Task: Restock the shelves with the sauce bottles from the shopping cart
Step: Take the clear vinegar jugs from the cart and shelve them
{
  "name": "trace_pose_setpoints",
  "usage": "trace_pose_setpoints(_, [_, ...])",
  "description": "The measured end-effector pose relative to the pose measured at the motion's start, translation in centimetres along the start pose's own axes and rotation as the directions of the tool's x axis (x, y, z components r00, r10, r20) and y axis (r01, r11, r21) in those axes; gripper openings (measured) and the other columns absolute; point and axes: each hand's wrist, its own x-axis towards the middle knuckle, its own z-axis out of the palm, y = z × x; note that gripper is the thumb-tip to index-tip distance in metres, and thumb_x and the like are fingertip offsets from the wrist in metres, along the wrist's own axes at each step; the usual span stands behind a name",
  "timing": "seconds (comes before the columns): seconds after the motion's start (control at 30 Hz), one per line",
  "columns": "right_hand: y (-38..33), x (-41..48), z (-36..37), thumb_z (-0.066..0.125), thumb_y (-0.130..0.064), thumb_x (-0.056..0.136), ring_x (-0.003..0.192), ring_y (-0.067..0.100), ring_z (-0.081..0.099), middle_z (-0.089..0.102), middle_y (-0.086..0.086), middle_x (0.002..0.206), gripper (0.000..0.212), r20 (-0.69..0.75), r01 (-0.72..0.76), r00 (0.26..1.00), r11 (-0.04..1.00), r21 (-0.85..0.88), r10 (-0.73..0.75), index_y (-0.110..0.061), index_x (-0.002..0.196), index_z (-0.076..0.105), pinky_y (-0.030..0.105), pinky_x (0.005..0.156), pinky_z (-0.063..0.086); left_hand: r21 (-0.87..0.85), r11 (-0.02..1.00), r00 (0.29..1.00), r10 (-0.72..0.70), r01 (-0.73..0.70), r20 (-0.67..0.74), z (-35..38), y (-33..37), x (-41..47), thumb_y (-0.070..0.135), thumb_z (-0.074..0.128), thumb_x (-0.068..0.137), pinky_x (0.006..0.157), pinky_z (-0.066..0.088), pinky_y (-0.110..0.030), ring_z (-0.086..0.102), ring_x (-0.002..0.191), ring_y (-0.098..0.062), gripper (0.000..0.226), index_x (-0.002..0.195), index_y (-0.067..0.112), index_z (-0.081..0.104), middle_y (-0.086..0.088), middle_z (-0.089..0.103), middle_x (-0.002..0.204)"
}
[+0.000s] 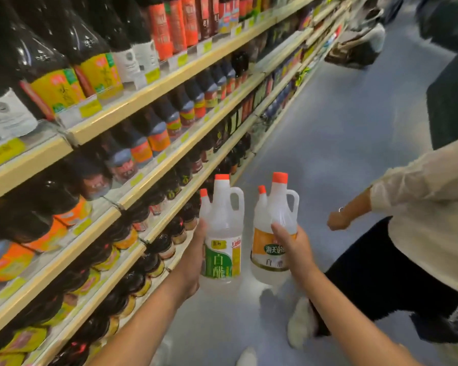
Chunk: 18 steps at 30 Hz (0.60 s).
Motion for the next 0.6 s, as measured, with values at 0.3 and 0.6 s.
trace_pose_setpoints(0.3, [-0.7,7.5,-4.7,0.069,-0.066,0.057,0.087,0.023,0.075,0.077,0.004,0.094,0.069,-0.152,-0.019,0.988,0.999,0.036,0.024,-0.023,0.111,0.062,0.036,0.073,0.061,0.05,0.999,0.999,-0.012,0.011,0.031,4.8,2.4,8.5,0.096,0.047,0.066,0.11,0.043,-0.061,0.063,0.125,-0.026,0.097,0.144,0.038,0.051,-0.005,0.065,0.137])
trace_pose_setpoints(0.6, [-1.9,16.1,-6.3,0.072,-0.055,0.069,0.091,0.026,0.075,0.076,0.01,0.1,0.055,-0.32,-0.025,0.946,0.997,0.069,0.046,-0.02,0.111,0.062,0.039,0.077,0.062,0.174,0.983,0.978,-0.096,0.064,0.185,6.0,7.5,20.5,0.085,0.033,0.085,0.112,0.042,-0.058,0.065,0.121,-0.024,0.072,0.132,0.038,0.06,-0.005,0.07,0.129])
